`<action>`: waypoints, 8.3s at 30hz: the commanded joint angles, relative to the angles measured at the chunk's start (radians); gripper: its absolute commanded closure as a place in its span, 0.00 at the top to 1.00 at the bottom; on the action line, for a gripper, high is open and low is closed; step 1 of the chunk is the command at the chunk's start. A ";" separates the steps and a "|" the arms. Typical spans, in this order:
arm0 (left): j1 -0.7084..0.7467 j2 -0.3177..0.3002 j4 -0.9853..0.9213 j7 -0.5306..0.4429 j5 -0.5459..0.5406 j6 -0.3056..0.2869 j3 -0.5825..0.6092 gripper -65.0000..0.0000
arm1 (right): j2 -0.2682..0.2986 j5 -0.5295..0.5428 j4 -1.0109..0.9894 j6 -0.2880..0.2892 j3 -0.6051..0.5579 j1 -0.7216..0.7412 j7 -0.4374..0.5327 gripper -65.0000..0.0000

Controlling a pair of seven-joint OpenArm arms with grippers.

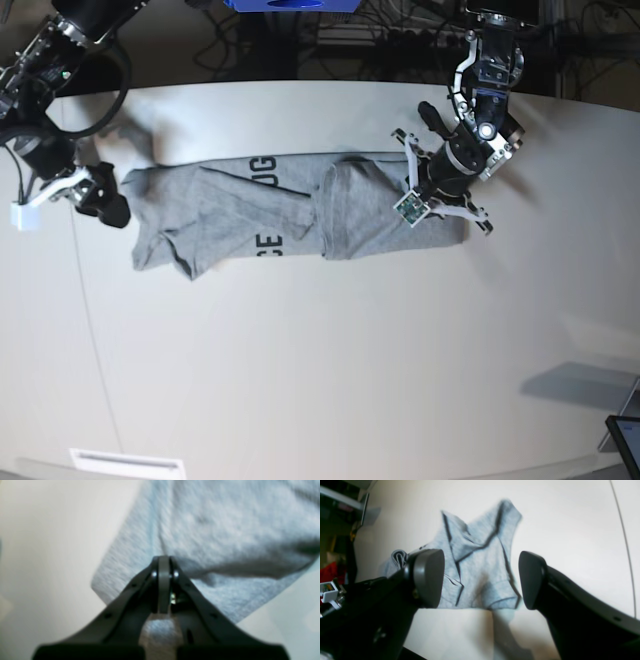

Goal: Fold the T-shirt properly
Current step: 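Move the right gripper to the strip's other end and grasp it, then move the left gripper to the strip's folded end and grasp it, then fold the strip end with the right gripper toward the left gripper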

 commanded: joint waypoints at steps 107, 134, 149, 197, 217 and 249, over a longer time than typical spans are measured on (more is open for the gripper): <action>0.054 -0.033 -0.116 -0.017 -0.123 -0.100 -0.292 0.00 | 0.056 0.032 -0.246 -0.035 -0.285 0.091 0.022 0.00; 0.019 -0.035 -0.145 -0.023 -0.170 -0.100 -0.290 0.00 | 0.078 0.032 -0.105 -0.035 -0.322 0.085 -0.013 0.00; -0.015 -0.028 -0.154 -0.023 -0.162 -0.100 -0.161 0.00 | 0.056 0.038 0.034 -0.035 -0.369 0.057 -0.053 0.00; -0.142 0.071 -0.285 -0.017 -0.161 -0.039 0.195 0.00 | 0.003 0.270 0.103 -0.035 -0.371 0.042 -0.073 0.00; -0.139 0.099 -0.280 -0.017 -0.162 0.008 0.247 0.00 | -0.043 0.265 0.056 -0.036 -0.443 0.042 -0.064 0.00; -0.141 0.097 -0.283 -0.016 -0.162 0.008 0.244 0.00 | -0.080 0.327 0.044 -0.035 -0.544 -0.004 -0.073 0.56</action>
